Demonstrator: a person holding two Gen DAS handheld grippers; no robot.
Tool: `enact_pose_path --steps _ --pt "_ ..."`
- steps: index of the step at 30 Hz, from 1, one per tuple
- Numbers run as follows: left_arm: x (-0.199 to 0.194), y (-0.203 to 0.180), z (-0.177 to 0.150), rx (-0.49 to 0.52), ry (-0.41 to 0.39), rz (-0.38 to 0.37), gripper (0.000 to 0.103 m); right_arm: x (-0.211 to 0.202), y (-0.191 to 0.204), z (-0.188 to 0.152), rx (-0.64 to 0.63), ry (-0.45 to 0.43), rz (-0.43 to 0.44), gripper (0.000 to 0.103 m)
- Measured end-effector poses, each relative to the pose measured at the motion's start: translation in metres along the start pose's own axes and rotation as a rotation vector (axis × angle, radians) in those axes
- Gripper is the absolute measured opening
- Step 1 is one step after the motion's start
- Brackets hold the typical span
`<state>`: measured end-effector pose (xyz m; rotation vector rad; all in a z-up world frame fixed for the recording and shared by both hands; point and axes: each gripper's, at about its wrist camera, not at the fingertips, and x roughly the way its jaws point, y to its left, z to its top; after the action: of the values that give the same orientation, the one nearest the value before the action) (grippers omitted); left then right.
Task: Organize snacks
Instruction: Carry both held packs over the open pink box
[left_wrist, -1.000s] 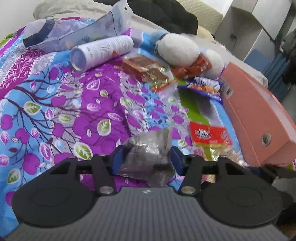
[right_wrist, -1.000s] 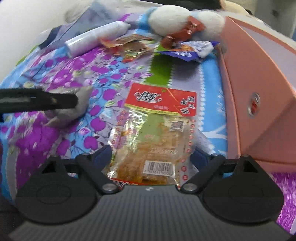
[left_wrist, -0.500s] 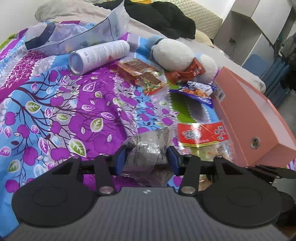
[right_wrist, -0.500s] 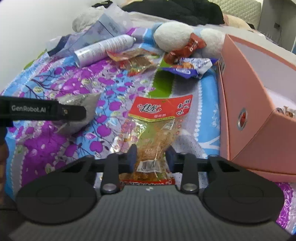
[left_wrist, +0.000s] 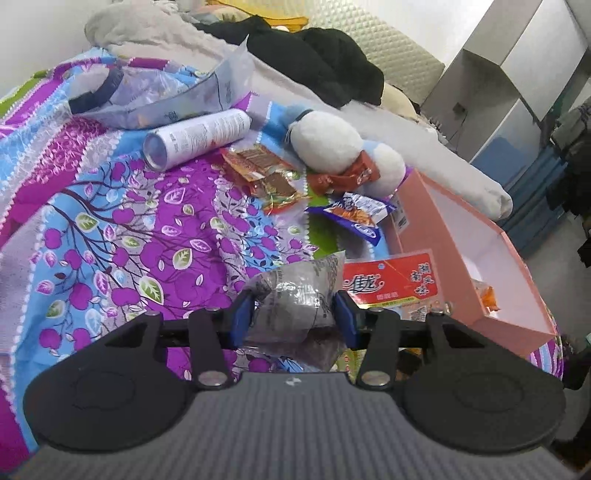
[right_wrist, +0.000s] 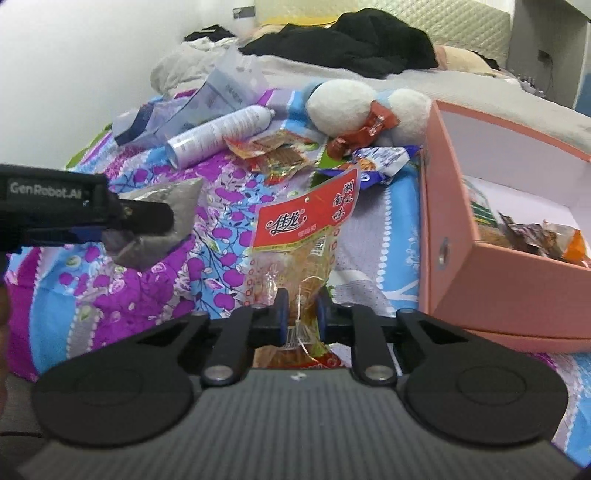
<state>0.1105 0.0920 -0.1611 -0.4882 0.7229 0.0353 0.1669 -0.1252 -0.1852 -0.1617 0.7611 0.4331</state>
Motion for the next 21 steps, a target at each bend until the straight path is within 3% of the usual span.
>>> enact_pose_path --steps 7,21 --pt "-0.027 -0.009 0.002 0.007 -0.019 -0.010 0.053 -0.034 -0.003 0.007 0.035 -0.053 -0.005 0.018" --pt "-0.058 -0.061 0.009 0.073 -0.048 -0.119 0.053 -0.101 -0.019 0.027 0.114 -0.189 -0.024 0.018"
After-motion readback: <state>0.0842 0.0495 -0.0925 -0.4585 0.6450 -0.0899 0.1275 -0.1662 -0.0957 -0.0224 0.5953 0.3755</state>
